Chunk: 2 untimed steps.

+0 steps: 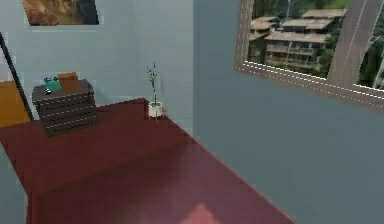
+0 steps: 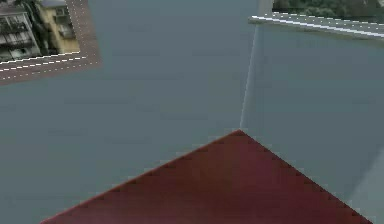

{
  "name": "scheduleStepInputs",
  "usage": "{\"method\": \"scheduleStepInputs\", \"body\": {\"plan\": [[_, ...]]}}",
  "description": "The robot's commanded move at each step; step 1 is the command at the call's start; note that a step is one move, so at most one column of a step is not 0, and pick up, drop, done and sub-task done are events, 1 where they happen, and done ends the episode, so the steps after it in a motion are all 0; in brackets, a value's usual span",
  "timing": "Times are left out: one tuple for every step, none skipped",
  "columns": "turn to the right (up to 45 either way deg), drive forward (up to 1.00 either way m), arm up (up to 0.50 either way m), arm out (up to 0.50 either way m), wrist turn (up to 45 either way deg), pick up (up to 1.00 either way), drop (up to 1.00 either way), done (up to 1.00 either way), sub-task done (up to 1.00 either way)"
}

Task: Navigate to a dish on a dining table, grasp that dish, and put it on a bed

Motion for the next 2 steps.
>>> {"method": "scheduleStepInputs", "body": {"plan": [[0.0,0.15,0.0,0.0,0.0,0.0,0.0,0.0,0.0],[-36.0,0.0,0.0,0.0,0.0,0.0,0.0,0.0,0.0]]}}
